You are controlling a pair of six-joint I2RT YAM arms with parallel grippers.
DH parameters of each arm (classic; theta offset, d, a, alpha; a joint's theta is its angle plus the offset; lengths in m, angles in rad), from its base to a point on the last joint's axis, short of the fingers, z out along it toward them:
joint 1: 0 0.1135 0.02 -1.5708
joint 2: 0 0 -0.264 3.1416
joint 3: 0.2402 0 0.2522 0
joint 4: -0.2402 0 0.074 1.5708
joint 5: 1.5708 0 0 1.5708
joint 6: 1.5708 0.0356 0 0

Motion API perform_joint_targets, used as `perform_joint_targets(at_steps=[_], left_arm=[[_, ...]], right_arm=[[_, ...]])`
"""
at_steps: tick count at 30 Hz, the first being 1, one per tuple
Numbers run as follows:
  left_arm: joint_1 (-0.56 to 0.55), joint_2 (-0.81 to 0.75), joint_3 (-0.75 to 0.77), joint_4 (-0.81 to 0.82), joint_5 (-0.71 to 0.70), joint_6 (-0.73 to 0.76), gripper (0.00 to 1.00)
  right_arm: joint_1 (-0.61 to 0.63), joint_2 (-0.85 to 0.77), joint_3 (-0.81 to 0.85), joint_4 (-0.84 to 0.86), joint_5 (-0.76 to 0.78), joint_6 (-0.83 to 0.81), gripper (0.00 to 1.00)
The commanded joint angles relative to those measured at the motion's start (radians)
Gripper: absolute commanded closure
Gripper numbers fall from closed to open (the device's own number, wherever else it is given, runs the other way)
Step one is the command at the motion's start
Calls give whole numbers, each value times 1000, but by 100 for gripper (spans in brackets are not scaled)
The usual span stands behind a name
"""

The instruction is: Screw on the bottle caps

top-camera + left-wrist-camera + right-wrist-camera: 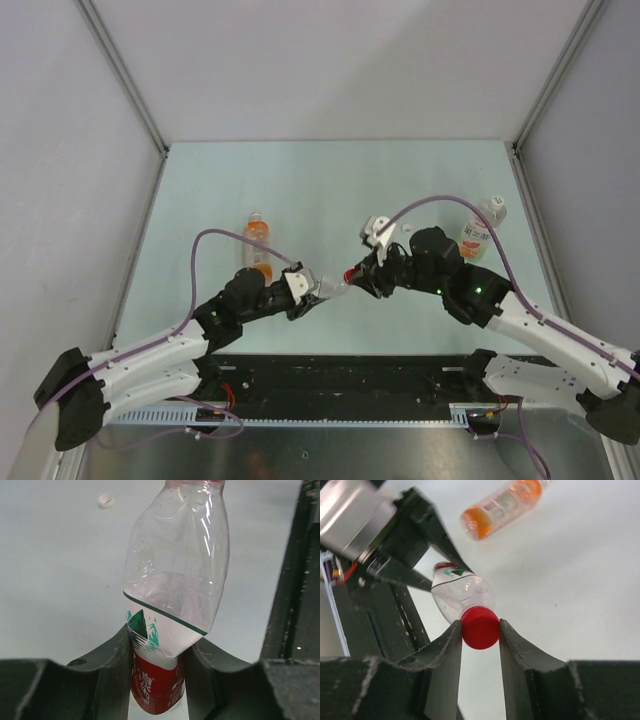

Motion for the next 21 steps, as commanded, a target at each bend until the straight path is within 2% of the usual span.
perform_joint_targets(at_steps=[1,7,11,14,18,21], left_arm=[[-1,1,104,111,-104,14,100],[-8,60,139,117,-185,34,100],[-12,91,137,118,-208,37,100],[-12,103,126,117,-212,29,100],[-12,100,91,117,-203,1,100],[-12,86,59,117,-193,-29,100]], right_arm=[[11,97,53,-21,248,450,85],[3,188,91,-17,299,741,83],[-23,190,116,1,290,774,70],[-43,167,146,17,248,699,57],[-79,99,162,75,139,465,32],[-98,27,162,96,127,305,19]])
